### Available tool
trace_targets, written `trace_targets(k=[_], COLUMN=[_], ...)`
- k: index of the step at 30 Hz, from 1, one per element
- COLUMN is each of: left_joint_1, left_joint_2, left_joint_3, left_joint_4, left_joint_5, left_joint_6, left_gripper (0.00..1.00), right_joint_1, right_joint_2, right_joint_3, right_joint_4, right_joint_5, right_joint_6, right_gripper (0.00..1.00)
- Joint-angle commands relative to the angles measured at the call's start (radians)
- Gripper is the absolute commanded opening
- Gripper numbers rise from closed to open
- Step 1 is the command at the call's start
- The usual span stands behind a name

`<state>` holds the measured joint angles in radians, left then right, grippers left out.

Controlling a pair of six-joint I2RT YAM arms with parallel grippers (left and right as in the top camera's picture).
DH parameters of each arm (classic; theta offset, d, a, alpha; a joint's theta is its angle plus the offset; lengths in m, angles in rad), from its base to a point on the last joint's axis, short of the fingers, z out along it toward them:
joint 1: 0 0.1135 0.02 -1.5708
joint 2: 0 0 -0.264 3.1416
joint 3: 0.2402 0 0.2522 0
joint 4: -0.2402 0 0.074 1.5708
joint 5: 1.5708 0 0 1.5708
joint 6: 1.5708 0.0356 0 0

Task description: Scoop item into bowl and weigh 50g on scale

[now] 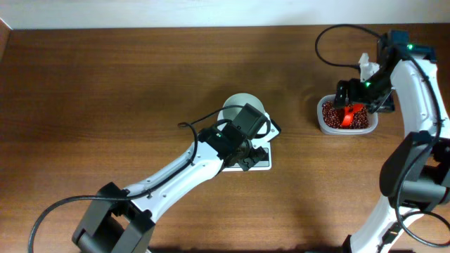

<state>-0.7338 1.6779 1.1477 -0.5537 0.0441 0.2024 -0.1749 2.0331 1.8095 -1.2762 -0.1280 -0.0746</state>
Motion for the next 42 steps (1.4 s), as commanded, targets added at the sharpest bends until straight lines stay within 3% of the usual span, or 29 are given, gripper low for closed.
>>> trace_targets(k=[1, 10, 12, 21, 27, 31, 42], left_joint_1=[-0.002, -0.015, -0.050, -0.113, -0.113, -0.113, -0.138], left_joint_2=[0.011, 0.101, 0.105, 0.147, 0.178, 0.220, 0.228], left_joint_3=[-0.003, -0.003, -0.003, -0.003, -0.003, -0.003, -0.003], left_joint_4=[0.005, 0.025, -0.006, -0.038, 0.001, 0.061, 0.032], left_joint_5=[-0.008, -0.026, -0.121, -0.225, -0.225, -0.299, -0.265], left_joint_6=[0.017, 0.055, 0.055, 0.107, 0.106, 0.107, 0.159], left_gripper=[0.00, 0.00, 0.00, 0.00, 0.00, 0.00, 0.00], right_joint_1=[0.003, 0.004, 0.004, 0.004, 0.004, 0.004, 0.004], right_joint_2=[-0.007, -0.006, -0.006, -0.006, -0.006, -0.006, -0.006], right_joint_3=[0.135, 0.135, 0.135, 0.135, 0.135, 0.135, 0.135], right_joint_4=[-0.102, -0.112, -0.112, -0.112, -0.112, -0.112, -0.112], right_joint_5=[0.008, 0.008, 0.008, 0.008, 0.008, 0.008, 0.008], right_joint_6=[0.031, 0.030, 0.030, 0.030, 0.030, 0.030, 0.030], right_gripper=[0.99, 0.99, 0.99, 0.99, 0.99, 0.99, 0.99])
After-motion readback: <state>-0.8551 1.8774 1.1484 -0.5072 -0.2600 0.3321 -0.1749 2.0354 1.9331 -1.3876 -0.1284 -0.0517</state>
